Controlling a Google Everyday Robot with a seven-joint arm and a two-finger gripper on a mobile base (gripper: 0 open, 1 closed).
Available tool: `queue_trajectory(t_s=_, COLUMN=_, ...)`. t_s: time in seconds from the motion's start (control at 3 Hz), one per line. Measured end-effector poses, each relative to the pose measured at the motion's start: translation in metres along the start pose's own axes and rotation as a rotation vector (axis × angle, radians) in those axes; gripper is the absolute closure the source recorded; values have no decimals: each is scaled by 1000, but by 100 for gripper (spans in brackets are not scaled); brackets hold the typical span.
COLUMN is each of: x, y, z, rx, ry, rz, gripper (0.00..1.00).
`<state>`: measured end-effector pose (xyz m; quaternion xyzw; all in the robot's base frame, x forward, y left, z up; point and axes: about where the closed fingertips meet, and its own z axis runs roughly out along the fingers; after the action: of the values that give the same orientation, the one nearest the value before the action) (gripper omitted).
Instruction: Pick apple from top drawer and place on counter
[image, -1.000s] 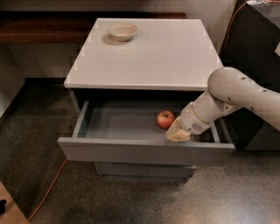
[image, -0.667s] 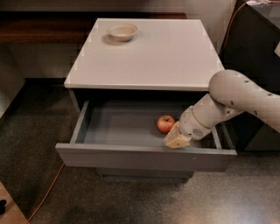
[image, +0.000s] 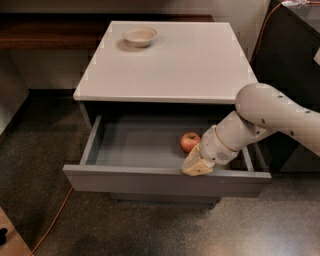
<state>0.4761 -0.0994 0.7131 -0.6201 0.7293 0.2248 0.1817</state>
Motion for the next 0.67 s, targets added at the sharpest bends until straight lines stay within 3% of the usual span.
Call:
queue_trajectory(t_s=0.33, x=-1, y=1, z=0, rx=-1, ry=-1, rz=-1, gripper=100)
queue_trajectory(t_s=0.67, x=-11, y=-25, z=-2, rx=40, ry=-13, rz=-4, gripper=82)
